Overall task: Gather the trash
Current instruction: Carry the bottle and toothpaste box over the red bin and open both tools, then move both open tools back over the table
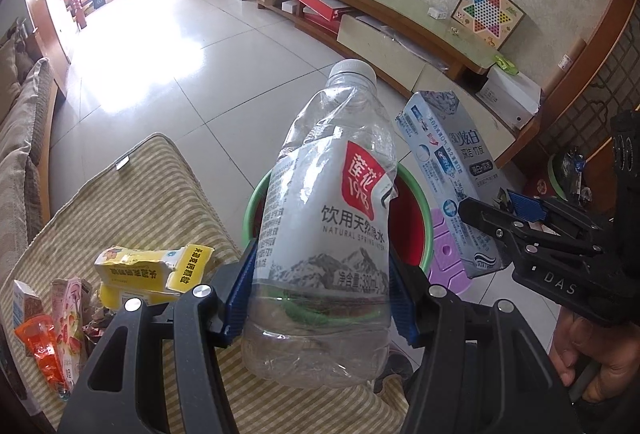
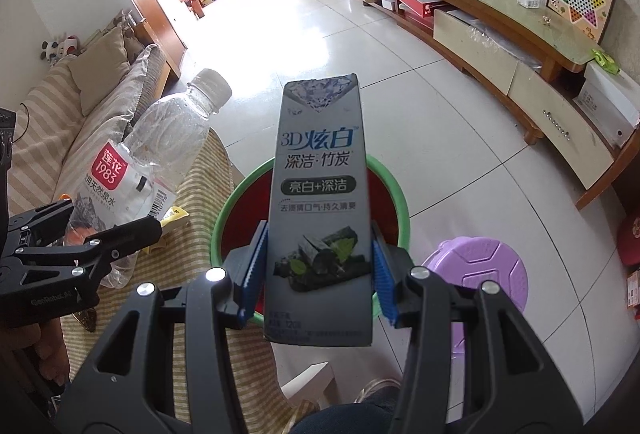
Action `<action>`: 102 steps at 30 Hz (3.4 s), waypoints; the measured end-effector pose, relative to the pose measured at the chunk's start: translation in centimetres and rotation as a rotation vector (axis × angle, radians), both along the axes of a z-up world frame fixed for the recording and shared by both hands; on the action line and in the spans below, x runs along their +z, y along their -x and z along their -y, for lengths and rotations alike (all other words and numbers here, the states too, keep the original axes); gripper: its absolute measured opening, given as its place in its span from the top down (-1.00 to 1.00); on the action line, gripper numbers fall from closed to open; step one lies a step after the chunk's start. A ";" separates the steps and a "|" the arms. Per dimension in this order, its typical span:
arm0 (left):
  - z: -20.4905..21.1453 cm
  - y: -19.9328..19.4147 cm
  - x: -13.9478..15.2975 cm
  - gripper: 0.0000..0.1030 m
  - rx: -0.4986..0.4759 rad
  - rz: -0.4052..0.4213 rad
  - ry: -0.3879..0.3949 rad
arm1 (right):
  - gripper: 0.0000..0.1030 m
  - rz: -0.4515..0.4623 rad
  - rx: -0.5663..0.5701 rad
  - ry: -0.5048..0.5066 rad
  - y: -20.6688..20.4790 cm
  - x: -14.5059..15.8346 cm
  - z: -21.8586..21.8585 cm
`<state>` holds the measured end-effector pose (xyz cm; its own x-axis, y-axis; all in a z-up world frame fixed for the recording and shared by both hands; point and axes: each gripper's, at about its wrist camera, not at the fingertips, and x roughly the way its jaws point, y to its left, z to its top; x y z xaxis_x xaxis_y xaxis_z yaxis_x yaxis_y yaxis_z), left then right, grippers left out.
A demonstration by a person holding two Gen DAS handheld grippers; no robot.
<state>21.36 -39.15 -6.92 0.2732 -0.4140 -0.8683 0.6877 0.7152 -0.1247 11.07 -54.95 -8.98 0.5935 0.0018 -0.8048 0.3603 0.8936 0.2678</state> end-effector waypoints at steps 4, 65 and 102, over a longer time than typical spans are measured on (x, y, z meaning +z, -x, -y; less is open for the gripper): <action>0.5 -0.5 -0.2 -0.07 0.005 -0.014 0.006 | 0.11 -0.007 -0.002 -0.003 -0.2 -0.3 0.4; -36.4 3.7 0.6 -0.84 0.527 0.004 0.115 | -0.91 0.057 0.370 0.164 -3.6 5.0 -24.9; -38.2 -11.0 -11.0 -0.67 0.603 -0.215 0.130 | -0.71 -0.129 0.398 0.066 -14.9 -5.9 -29.8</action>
<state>32.35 -0.96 -17.88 0.3165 -0.3478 -0.8825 0.1204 0.9376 -0.3263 25.95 -25.12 -14.92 0.4519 0.1561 -0.8783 0.0106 0.9836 0.1802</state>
